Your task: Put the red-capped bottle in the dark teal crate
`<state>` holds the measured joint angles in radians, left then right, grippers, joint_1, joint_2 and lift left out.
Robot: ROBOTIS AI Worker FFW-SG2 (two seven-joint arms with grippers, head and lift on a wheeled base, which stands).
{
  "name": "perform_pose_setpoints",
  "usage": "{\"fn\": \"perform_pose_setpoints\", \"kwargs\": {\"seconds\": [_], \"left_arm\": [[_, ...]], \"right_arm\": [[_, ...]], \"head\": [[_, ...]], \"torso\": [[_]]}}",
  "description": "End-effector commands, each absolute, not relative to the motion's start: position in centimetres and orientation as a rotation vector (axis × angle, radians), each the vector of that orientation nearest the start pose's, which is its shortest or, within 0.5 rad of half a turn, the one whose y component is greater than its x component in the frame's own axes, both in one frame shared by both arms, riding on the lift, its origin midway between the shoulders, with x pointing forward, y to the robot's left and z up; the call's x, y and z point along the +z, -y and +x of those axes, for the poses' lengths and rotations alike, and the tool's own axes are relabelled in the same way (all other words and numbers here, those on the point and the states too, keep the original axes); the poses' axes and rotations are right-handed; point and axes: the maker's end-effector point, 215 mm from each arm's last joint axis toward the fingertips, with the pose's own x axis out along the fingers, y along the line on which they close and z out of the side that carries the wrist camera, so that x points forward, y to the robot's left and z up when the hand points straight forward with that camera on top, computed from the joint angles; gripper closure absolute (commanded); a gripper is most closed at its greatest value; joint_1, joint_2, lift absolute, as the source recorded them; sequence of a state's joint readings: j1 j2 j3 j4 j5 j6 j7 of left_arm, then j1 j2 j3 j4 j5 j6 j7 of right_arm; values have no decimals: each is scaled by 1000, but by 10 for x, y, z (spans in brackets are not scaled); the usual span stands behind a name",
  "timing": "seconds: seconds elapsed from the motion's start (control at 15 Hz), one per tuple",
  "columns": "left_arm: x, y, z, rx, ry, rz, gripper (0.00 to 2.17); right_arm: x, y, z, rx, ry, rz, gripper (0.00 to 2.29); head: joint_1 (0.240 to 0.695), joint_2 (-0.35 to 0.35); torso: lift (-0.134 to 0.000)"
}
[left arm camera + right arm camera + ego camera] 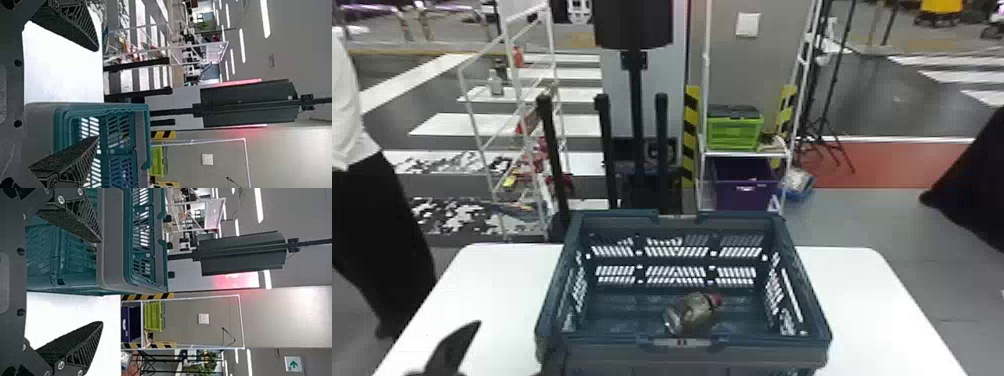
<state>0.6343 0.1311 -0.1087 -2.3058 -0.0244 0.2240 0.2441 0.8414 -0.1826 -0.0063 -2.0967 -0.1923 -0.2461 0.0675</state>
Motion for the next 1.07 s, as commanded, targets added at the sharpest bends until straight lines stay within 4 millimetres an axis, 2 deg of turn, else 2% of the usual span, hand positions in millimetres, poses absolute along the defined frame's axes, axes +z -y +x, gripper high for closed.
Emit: {"fn": "perform_pose_setpoints", "kwargs": {"seconds": [0.0,0.2,0.4,0.53,1.0], "left_arm": [[-341,-203,386,104,-93,54,87],[-345,-188,365,126,-22,-3,87],[-362,-171,348,116,-28,-12,87],[-364,-165,340,114,-18,-29,87],[-367,-168,334,109,2,-41,87]], "right_arm": [[-364,229,335,146,-70,59,147],[-363,229,333,149,-69,58,147],[-361,230,332,147,-60,62,147],[-359,228,332,150,-56,66,151],[-365,223,329,155,-71,74,151]], "head": [[499,0],[499,0],[499,0],[499,0],[499,0]], "torso": [[0],[0],[0],[0],[0]]}}
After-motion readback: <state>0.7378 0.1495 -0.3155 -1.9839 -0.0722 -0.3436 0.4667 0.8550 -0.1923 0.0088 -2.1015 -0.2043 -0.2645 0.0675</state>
